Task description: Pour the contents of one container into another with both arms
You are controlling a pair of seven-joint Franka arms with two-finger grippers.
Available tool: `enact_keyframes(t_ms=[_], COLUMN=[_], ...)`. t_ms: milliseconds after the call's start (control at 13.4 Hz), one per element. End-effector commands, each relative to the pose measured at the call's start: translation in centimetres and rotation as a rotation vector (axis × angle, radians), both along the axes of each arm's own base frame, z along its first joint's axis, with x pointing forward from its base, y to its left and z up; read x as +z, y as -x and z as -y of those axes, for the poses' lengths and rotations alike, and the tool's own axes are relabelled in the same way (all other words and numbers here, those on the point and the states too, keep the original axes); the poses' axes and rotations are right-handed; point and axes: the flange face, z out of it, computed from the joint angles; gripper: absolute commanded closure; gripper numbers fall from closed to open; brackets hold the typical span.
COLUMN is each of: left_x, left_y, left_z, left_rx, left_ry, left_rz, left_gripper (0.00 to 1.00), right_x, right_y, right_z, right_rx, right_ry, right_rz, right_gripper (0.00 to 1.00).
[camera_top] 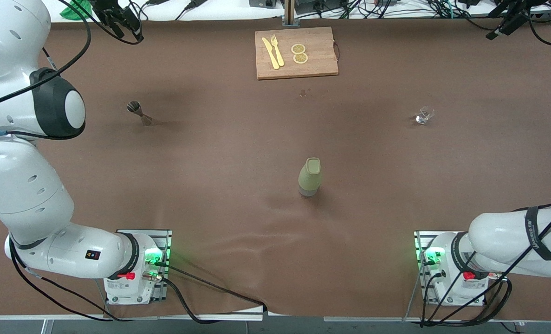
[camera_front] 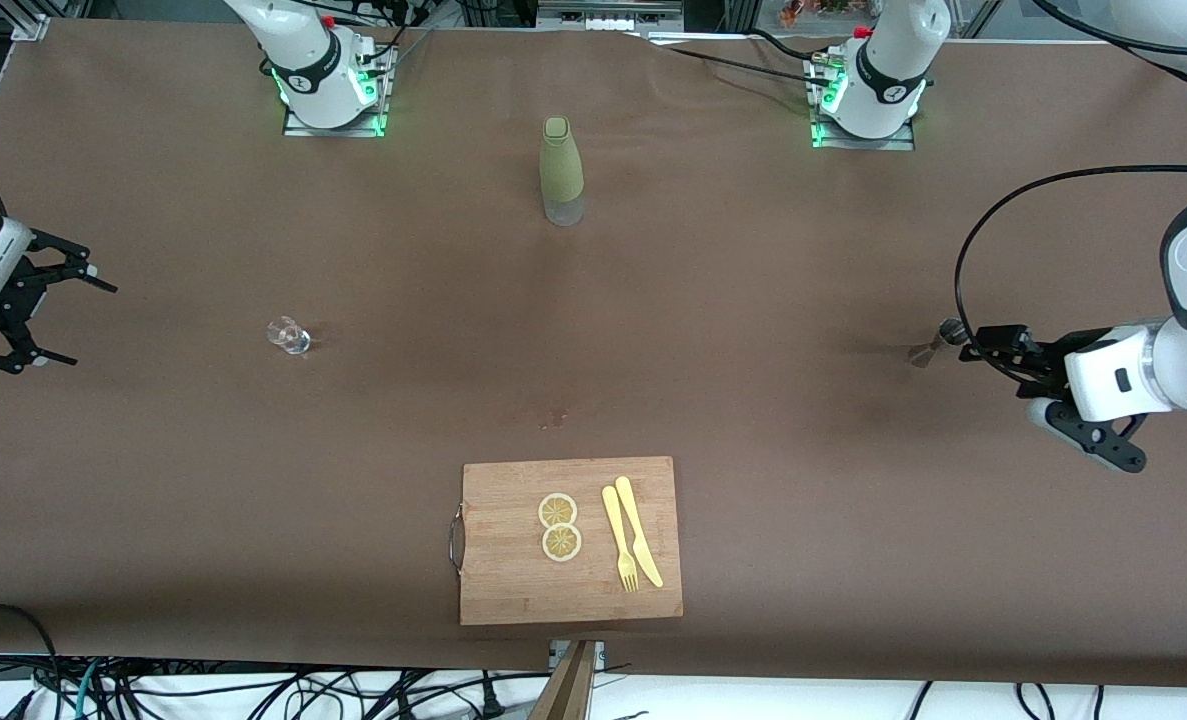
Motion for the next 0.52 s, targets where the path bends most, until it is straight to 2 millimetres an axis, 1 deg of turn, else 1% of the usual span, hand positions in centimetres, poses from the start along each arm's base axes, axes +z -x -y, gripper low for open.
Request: enact_keyframes(t_ms=[0,75,149,224,298,373,448], left_x=[4.8,6.5,7.6,8.7,9.4,10.2,10.8], left_y=[1.3,1.9,2.4,3.0,3.6,4.3,4.9], left_z=[1.3,1.2,1.3,2.0,2.2,2.2,2.3], left_rx=[0.05,0.123,0.198,0.238,0.267,0.302,0.334], left_ry=[-0.089,-0.12,-0.138,-0.138,-0.14,-0.141,-0.142], left_rz=[0.07,0.083,0.083,0.082,0.068,0.053,0.036], left_gripper=[0.0,0.0,0.0,0.0,0.0,0.0,0.0], right_x=[1.5,2.0,2.7,3.3,4.1,5.0,6.2], right_y=[0.7,0.8,1.1,1.5,2.1,2.8,3.7], right_z=[-1.8,-2.7,-3.6,-4.3,-5.8,-6.7,-8.0], right_rx=[-0.175,-0.253,-0.346,-0.435,-0.504,-0.588,-0.675], right_ry=[0.046,0.056,0.061,0.068,0.089,0.12,0.144], right_rz=[-0.012,-0.027,-0.045,-0.068,-0.091,-0.108,-0.122], right_gripper=[0.01,0.01,0.01,0.01,0.01,0.01,0.01])
